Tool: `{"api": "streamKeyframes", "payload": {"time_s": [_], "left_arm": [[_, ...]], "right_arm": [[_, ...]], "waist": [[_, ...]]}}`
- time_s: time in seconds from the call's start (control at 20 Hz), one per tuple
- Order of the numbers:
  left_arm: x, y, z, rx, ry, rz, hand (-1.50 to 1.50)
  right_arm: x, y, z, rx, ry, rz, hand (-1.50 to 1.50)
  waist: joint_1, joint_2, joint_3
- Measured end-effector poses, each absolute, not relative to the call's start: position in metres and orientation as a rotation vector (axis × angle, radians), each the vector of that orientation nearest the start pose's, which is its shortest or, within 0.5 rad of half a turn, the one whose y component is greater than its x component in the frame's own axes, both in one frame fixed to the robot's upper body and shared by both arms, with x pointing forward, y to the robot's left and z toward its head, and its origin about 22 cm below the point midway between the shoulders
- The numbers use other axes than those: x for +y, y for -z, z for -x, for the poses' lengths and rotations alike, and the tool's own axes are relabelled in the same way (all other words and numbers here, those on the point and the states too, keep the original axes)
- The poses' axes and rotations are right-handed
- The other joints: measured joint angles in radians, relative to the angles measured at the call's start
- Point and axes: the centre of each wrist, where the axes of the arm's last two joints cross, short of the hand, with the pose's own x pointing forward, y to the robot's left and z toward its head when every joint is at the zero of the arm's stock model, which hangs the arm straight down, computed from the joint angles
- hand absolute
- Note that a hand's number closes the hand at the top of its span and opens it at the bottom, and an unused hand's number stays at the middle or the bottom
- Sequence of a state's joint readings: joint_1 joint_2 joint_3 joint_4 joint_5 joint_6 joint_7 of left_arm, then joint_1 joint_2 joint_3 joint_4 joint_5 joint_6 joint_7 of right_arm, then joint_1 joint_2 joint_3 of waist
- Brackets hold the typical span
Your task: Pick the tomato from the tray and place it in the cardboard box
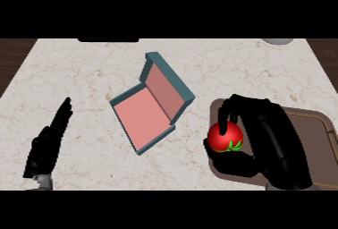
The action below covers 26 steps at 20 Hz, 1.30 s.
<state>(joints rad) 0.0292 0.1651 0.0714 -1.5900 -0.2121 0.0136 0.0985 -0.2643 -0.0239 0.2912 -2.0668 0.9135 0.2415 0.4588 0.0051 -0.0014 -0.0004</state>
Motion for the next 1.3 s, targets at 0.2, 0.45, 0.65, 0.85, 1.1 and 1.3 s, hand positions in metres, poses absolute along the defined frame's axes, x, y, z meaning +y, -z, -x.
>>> {"api": "streamKeyframes", "payload": {"time_s": [0.2, 0.45, 0.65, 0.85, 1.1, 1.3], "left_arm": [[0.282, -0.008, -0.237, -1.446, 0.203, -0.375, 0.00], [0.281, -0.010, -0.243, -1.447, 0.208, -0.373, 0.00], [0.281, -0.012, -0.244, -1.449, 0.208, -0.368, 0.00], [0.278, -0.009, -0.243, -1.454, 0.216, -0.362, 0.00], [0.281, -0.009, -0.242, -1.457, 0.224, -0.360, 0.00], [0.278, -0.015, -0.250, -1.464, 0.233, -0.357, 0.00]], "right_arm": [[-0.116, -0.190, -0.245, -1.794, -0.795, 0.699, 1.50], [-0.080, -0.200, -0.273, -1.760, -0.808, 0.695, 1.50], [-0.056, -0.198, -0.299, -1.718, -0.825, 0.685, 1.50], [-0.029, -0.187, -0.320, -1.662, -0.865, 0.674, 1.50], [-0.009, -0.162, -0.348, -1.587, -0.894, 0.670, 1.50], [0.000, -0.147, -0.363, -1.510, -0.888, 0.665, -1.50]], "waist": [[0.003, 0.001, 0.000], [0.007, 0.002, 0.000], [0.011, 0.003, 0.000], [0.019, 0.005, 0.000], [0.028, 0.007, 0.000], [0.034, 0.009, 0.000]]}}
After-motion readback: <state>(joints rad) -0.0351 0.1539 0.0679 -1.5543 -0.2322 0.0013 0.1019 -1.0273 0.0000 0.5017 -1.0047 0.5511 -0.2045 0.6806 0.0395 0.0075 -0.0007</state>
